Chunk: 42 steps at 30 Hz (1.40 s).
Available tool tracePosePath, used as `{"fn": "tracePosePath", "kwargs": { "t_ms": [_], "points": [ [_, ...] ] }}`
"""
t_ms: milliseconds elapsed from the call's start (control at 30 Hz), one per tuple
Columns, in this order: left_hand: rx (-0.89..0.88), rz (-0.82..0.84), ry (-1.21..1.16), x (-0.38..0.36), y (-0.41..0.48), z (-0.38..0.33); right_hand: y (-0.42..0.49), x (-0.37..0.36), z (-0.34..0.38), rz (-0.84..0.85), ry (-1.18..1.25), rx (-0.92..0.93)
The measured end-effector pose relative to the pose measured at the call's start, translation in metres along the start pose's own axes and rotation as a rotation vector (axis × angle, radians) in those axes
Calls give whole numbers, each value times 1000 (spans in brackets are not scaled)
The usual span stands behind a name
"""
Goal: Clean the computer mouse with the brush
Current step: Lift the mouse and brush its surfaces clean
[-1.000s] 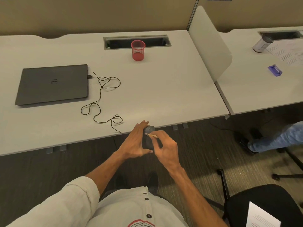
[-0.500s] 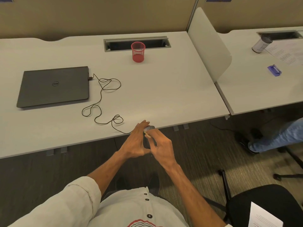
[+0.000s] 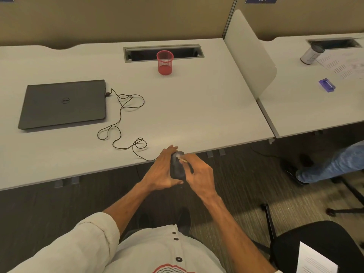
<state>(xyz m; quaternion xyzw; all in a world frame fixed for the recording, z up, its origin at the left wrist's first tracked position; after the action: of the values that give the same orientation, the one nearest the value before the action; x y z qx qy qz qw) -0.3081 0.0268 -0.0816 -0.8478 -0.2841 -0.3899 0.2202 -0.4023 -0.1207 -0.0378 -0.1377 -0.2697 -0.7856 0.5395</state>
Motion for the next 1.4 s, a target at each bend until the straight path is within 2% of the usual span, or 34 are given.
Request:
{"fn": "tracePosePath", "kwargs": {
  "t_ms": [133, 300, 367, 433, 600, 800, 1000, 1100, 1267, 1400],
  "points": [
    [15, 11, 0, 1, -1, 1, -3, 4, -3, 75, -75, 57],
    [23, 22, -6, 3, -2, 3, -6, 8, -7, 240, -80, -8],
    [20, 23, -3, 4, -2, 4, -7, 9, -7, 231, -72, -24],
    [22, 28, 4, 5, -2, 4, -4, 11, -6, 152, -33, -20],
    [20, 25, 28, 3, 0, 4, 10, 6, 8, 31, -40, 104],
    [24, 16, 41, 6, -1, 5, 14, -2, 11, 144, -225, 219],
    [34, 0, 27, 8, 0, 3, 2, -1, 4, 276, -154, 94],
    [33, -13, 40, 9, 2, 2, 0, 2, 4, 180, -106, 46],
    [34, -5, 60, 8, 0, 4, 12, 3, 8, 20, -53, 67],
    [39, -12, 66, 9, -1, 2, 16, -1, 16, 28, -122, 172]
  ]
}}
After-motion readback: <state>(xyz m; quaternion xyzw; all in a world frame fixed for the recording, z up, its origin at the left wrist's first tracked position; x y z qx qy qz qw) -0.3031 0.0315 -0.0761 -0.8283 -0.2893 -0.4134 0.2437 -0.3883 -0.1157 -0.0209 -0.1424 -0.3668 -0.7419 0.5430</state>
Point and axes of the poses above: each hand's wrist, its own y-axis towards the middle knuckle, its own x-axis out of the back of the hand, z = x × y, the point moved 3 cm from there along y, towards the middle knuckle, and after that the axes turned 14 degrees about y, right-handed, at the moved point
